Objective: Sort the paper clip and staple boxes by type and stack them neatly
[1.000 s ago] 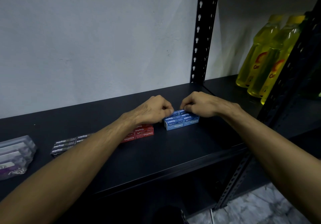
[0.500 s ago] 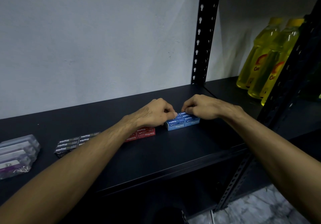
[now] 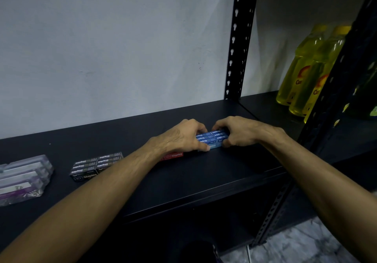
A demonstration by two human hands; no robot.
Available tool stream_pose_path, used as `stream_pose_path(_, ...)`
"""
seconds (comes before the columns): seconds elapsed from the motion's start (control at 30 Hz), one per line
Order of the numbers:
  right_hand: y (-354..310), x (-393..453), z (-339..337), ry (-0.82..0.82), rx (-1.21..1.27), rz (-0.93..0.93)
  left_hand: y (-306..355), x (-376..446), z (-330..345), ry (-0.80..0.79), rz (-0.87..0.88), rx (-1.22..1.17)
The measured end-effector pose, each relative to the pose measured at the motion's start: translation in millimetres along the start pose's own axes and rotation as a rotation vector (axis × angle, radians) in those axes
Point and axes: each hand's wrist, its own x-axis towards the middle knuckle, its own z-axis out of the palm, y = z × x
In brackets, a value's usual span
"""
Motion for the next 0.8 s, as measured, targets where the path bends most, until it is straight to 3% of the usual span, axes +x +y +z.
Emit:
stream_pose_path(0.43,4.1,2.1,5.7,0.053,-0.034,-0.021,3.6,1.4,4.5,0.022,-0.007,0.1)
stream_pose_path(0.57,-0.6,-5.9,2.3,0.096,-0.107,0.015,10.6,-8.8,-3.4,0.054,0.017,0.241)
stream_pose_path(0.7,-26.6,-35.6,-10.4,0.381,-0.158,-0.009,24.7,-47.9,-29.8,0.307,0.078,0.251)
stream_pose_path(0.8,-56.7,-85.0,14.5,0.641,0.019,-0.197,36.3,-114.7,-23.0,0.586,0.223,0.012)
